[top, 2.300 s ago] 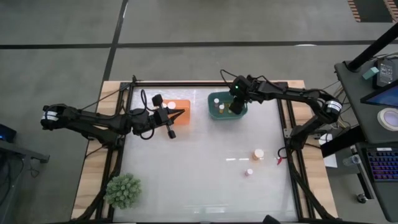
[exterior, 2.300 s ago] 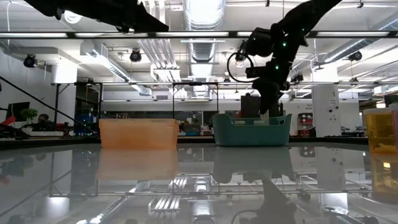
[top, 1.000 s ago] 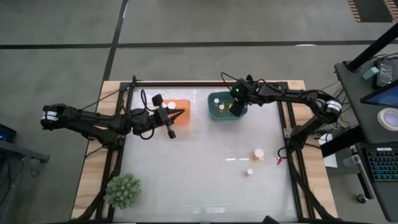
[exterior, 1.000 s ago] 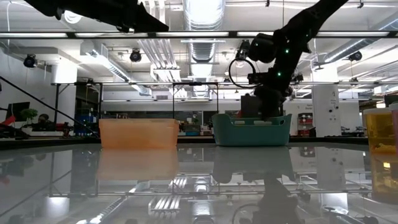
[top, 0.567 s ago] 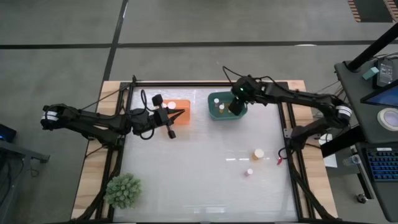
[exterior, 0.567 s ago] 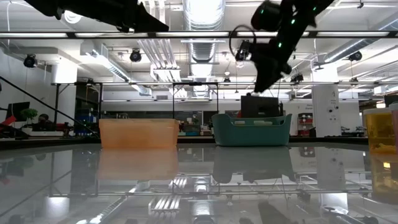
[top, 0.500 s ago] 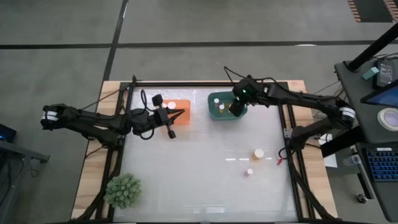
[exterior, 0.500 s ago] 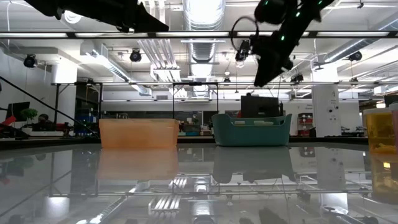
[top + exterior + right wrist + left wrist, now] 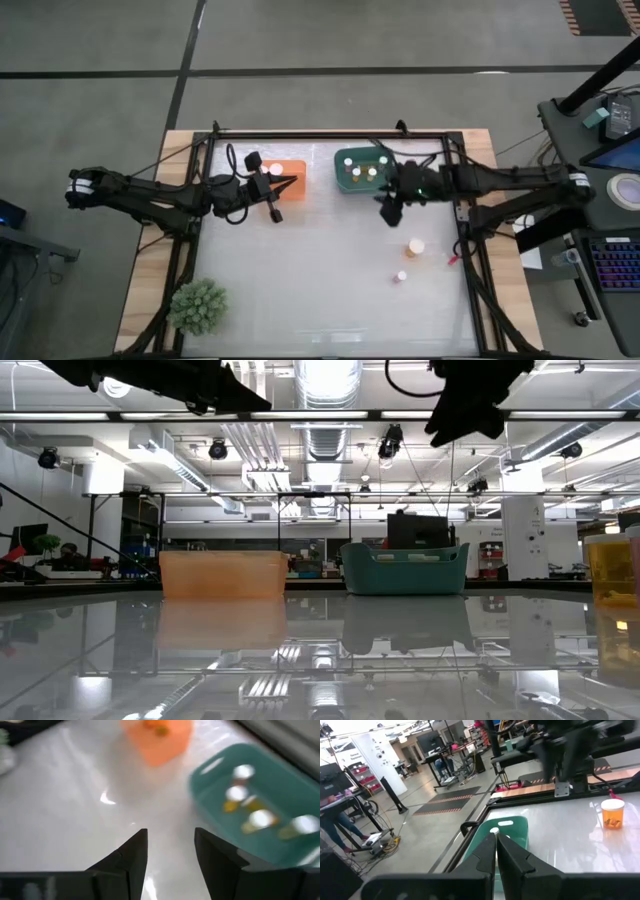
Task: Pick and place medicine bottles into bin by pill shape (circle, oval)
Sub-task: Put the pink pill bottle into the green bin
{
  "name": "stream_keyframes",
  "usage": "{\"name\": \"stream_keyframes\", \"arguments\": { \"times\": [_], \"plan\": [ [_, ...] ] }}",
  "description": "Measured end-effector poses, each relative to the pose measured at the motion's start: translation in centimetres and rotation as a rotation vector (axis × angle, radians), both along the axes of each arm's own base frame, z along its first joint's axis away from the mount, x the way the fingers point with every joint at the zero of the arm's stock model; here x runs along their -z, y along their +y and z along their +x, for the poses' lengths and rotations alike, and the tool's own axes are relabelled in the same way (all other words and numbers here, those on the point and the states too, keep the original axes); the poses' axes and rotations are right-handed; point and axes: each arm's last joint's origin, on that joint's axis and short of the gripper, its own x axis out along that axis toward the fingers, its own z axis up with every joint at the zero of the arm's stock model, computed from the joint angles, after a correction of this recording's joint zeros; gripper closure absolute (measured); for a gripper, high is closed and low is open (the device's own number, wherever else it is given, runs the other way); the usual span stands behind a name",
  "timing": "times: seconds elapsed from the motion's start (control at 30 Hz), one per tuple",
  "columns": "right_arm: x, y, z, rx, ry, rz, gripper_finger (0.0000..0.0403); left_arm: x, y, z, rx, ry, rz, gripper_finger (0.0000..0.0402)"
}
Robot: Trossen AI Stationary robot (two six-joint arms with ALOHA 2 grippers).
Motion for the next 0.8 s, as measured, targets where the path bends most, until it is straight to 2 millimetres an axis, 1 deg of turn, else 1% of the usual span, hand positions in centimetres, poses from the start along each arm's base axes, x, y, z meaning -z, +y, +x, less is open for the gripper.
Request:
{"name": "stream_keyframes", "arguments": {
  "times": [0.2,0.5,0.67,0.8],
  "plan": [
    [0.2,3.3,0.0,-0.048,-0.016,0.145,0.0259,0.0,0.0,0.0,0.0,0.003,0.0,0.0402],
    [0.6,6.7,-0.3,-0.034,0.027,0.471,0.0272,0.1,0.0,0.0,0.0,0.004,0.0,0.0402],
    [1.3,8.2,0.0,-0.008,0.104,0.625,0.0273,0.1,0.0,0.0,0.0,0.004,-0.001,0.0402],
    [2.5,9.6,0.5,-0.017,0.217,0.73,0.0273,0.1,0.0,0.0,0.0,0.004,-0.001,0.0402]
  ]
}}
